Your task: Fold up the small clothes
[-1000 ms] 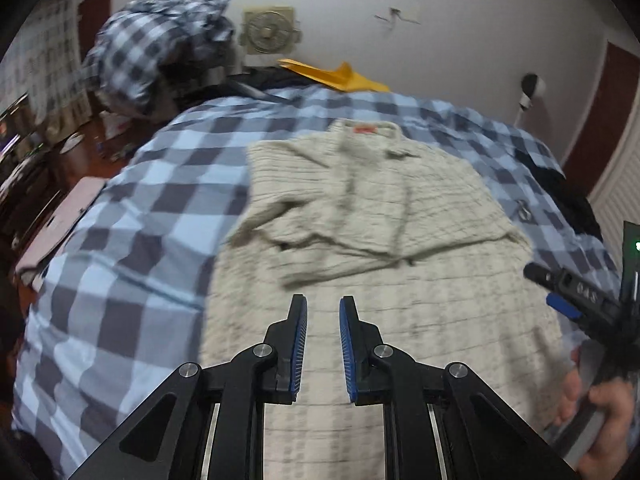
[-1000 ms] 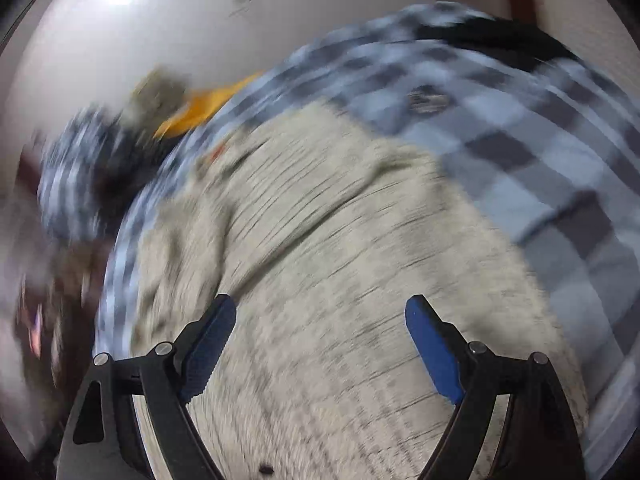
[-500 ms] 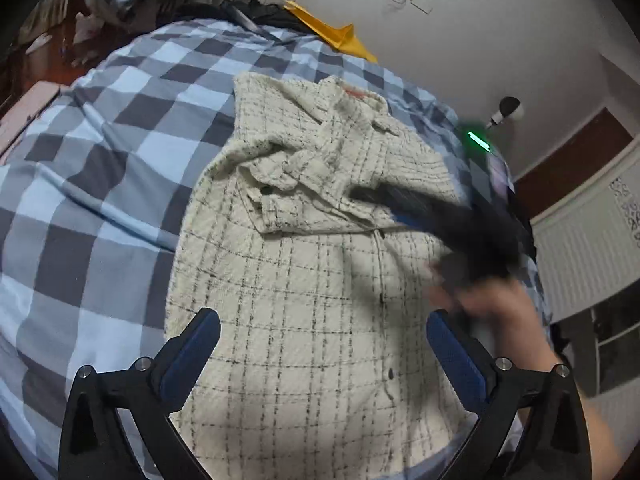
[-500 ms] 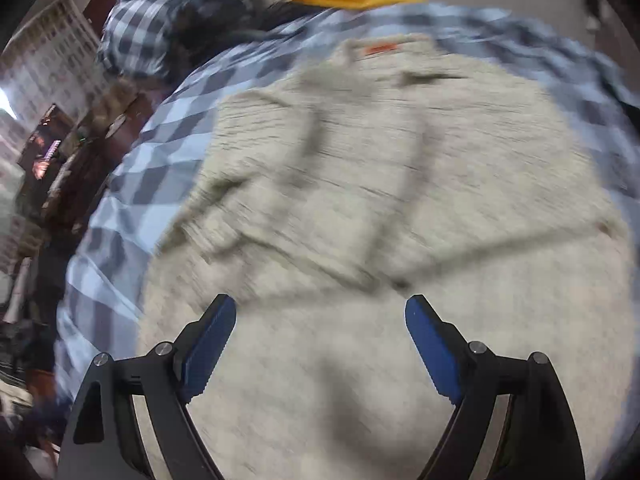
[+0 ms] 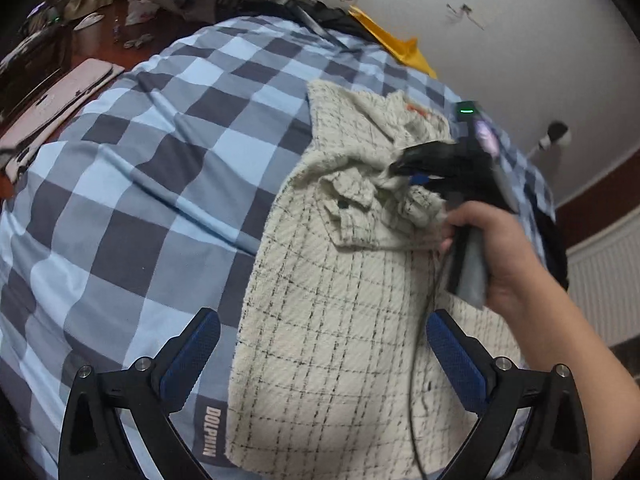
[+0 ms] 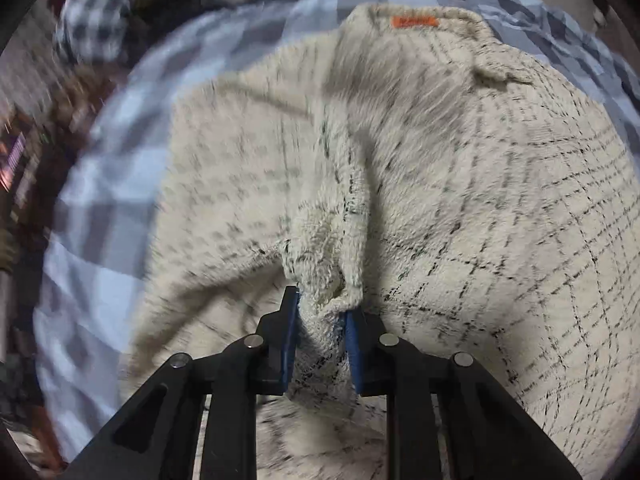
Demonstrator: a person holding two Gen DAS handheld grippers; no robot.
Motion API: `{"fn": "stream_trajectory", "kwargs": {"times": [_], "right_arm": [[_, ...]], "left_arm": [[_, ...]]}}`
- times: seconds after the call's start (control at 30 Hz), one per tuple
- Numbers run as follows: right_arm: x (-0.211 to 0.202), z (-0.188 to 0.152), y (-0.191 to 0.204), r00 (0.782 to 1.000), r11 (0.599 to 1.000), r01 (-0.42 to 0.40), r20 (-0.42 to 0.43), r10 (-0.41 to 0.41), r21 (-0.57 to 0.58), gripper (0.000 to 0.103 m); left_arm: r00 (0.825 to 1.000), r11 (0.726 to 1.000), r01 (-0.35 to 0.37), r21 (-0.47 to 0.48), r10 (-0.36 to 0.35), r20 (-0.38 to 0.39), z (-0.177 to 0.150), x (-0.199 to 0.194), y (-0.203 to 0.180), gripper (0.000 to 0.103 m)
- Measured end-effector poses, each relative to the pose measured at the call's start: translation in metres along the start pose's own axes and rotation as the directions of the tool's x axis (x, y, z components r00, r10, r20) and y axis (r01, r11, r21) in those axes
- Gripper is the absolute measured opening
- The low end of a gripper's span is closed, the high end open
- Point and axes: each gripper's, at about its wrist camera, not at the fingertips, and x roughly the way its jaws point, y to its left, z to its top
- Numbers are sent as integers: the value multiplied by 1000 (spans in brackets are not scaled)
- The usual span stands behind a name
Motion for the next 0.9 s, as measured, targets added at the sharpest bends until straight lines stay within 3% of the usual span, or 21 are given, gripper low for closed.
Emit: {"fn": "stream_trajectory", "kwargs": {"times": [0.13, 0.2, 0.23, 0.3, 0.37, 0.43, 0.5, 0.6, 0.67, 0.7, 0.73, 0.77, 0.8, 0.83, 0.87, 0.9], "right_arm": [[-66, 6, 8, 983, 986, -166, 85, 164, 21, 15], [-109, 8, 22, 951, 958, -287, 119, 284, 5, 14], [-127, 9, 28, 931, 940, -342, 133, 339, 2, 14], [-165, 10, 36, 872, 884, -468, 169, 460, 11, 14], [-211, 9, 33, 784, 803, -596, 229, 577, 14, 14], [-243, 6, 17, 725, 752, -659, 280, 629, 15, 14], [-270, 5, -12, 692, 729, -684, 342, 635, 29, 14], [-286, 2, -96, 652, 676, -723, 467, 598, 144, 14], [-276, 3, -143, 661, 658, -713, 542, 518, 242, 19], [-265, -4, -185, 695, 664, -676, 577, 430, 319, 22], [-251, -2, -202, 738, 678, -630, 566, 368, 379, 39], [-235, -3, -227, 796, 689, -563, 524, 304, 456, 65], [-215, -10, -256, 871, 695, -456, 437, 222, 556, 71], [-199, -22, -284, 929, 685, -337, 347, 129, 646, 72], [-190, -39, -308, 958, 666, -239, 283, 44, 707, 72], [-186, -54, -324, 968, 659, -178, 249, -15, 731, 72]], "left_arm": [[999, 999, 28, -27, -27, 34, 6, -15, 6, 103], [998, 998, 45, -48, -43, 45, 10, -20, 10, 103], [998, 998, 45, -54, -43, 47, 12, -21, 11, 103], [998, 998, 29, -56, -26, 51, 11, -22, 13, 103], [998, 998, 17, -59, -13, 55, 12, -23, 15, 103], [998, 998, 14, -62, -10, 57, 12, -23, 15, 103], [998, 998, 9, -57, -6, 55, 12, -23, 13, 103], [999, 1000, -9, -22, 10, 45, 11, -18, 5, 103], [999, 1000, -20, 2, 20, 37, 10, -15, -1, 103], [999, 1000, -24, 18, 24, 32, 10, -13, -5, 103], [999, 999, -30, 30, 29, 28, 9, -11, -8, 103], [999, 999, -36, 41, 35, 24, 9, -9, -11, 103], [999, 998, -40, 47, 39, 22, 8, -8, -13, 103], [999, 997, -48, 58, 47, 18, 7, -6, -16, 103], [998, 996, -56, 66, 55, 15, 6, -5, -17, 103], [998, 995, -65, 76, 64, 12, 5, -3, -19, 103]]}}
